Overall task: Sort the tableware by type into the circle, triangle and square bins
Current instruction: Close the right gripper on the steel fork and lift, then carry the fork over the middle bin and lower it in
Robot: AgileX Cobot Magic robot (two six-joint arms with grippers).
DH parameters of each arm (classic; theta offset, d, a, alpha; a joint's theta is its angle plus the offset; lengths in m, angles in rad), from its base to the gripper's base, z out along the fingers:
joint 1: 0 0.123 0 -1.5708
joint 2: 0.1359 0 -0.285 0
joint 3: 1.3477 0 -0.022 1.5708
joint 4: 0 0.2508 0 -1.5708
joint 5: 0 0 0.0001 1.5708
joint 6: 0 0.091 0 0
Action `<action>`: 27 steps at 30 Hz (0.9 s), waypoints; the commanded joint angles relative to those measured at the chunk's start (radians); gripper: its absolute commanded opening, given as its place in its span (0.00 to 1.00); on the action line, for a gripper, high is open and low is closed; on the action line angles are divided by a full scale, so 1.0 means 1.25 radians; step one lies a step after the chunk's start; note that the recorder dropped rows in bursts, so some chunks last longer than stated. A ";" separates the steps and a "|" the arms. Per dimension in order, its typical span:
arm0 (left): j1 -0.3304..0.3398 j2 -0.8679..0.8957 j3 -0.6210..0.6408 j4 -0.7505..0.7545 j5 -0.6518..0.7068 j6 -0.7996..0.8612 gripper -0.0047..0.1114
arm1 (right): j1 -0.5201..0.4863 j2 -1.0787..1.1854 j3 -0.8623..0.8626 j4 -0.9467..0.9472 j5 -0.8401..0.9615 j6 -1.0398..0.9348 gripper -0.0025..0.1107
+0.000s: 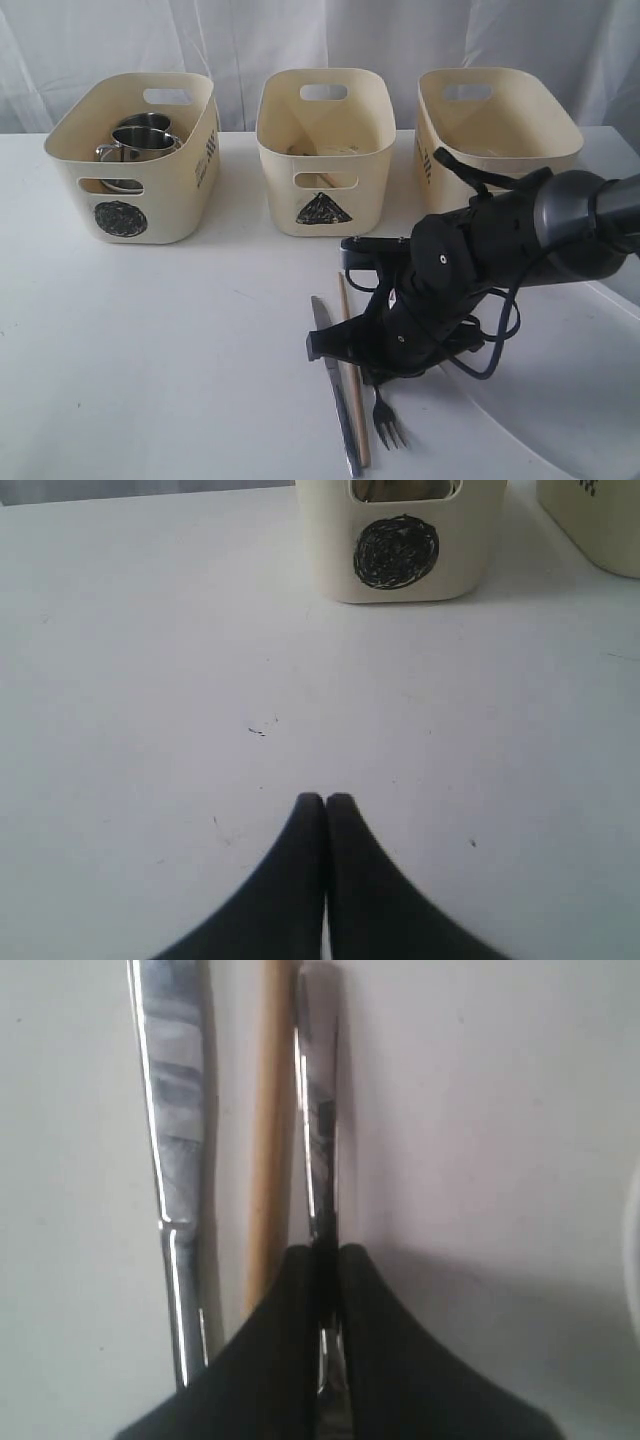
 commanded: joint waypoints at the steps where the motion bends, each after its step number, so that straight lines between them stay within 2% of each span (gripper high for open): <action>1: 0.003 -0.003 0.004 -0.009 0.002 0.000 0.04 | 0.000 -0.028 0.012 0.003 0.026 -0.005 0.02; 16: 0.003 -0.003 0.004 -0.009 0.002 0.000 0.04 | 0.000 -0.178 0.012 0.002 -0.026 -0.008 0.02; 23: 0.003 -0.003 0.004 -0.009 0.002 0.000 0.04 | 0.000 -0.241 0.000 0.002 -0.137 -0.049 0.02; 27: 0.003 -0.003 0.004 -0.009 0.002 0.000 0.04 | 0.000 -0.239 -0.056 -0.002 -0.150 -0.141 0.02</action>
